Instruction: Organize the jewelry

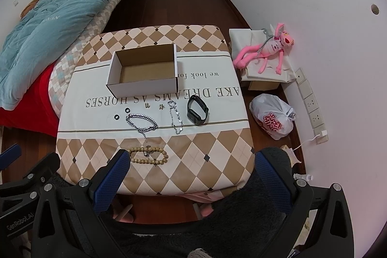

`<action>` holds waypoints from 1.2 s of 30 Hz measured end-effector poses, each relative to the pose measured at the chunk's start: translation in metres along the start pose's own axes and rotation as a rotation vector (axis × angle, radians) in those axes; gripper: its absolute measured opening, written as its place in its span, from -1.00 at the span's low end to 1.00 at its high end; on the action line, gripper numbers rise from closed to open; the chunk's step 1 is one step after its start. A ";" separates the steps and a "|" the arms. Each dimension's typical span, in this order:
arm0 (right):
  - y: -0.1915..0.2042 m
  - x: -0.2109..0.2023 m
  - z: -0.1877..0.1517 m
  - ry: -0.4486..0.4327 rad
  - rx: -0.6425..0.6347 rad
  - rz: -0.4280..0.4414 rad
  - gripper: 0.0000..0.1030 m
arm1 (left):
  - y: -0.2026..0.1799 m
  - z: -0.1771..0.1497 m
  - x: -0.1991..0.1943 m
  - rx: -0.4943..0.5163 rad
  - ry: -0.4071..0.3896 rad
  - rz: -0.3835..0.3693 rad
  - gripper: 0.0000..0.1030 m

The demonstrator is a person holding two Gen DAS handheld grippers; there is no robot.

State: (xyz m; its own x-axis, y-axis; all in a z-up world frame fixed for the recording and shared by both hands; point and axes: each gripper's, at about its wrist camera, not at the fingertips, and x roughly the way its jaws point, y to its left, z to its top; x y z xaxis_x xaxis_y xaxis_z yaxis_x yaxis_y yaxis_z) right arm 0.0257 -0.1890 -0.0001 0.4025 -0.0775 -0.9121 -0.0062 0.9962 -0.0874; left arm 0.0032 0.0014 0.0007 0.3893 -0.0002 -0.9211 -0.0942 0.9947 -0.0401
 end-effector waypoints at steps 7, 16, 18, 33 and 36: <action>0.000 0.002 -0.001 0.005 -0.001 0.000 1.00 | 0.000 0.000 0.000 0.001 0.000 0.000 1.00; 0.000 0.003 -0.001 0.004 0.000 0.001 1.00 | -0.001 0.002 -0.003 -0.001 -0.002 0.000 1.00; 0.000 0.003 0.000 0.004 -0.001 0.000 1.00 | -0.001 0.002 -0.003 -0.002 -0.001 -0.002 1.00; 0.000 0.003 0.000 0.005 -0.002 0.001 1.00 | -0.001 0.002 -0.003 -0.001 -0.002 0.000 1.00; 0.001 0.002 -0.001 0.004 -0.002 0.000 1.00 | -0.001 0.003 -0.003 -0.003 -0.002 -0.003 1.00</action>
State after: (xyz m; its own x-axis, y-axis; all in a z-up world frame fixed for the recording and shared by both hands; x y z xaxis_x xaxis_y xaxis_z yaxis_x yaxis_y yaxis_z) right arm 0.0260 -0.1881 -0.0026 0.3988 -0.0780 -0.9137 -0.0079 0.9960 -0.0884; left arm 0.0045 0.0010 0.0043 0.3910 -0.0029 -0.9204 -0.0956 0.9945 -0.0438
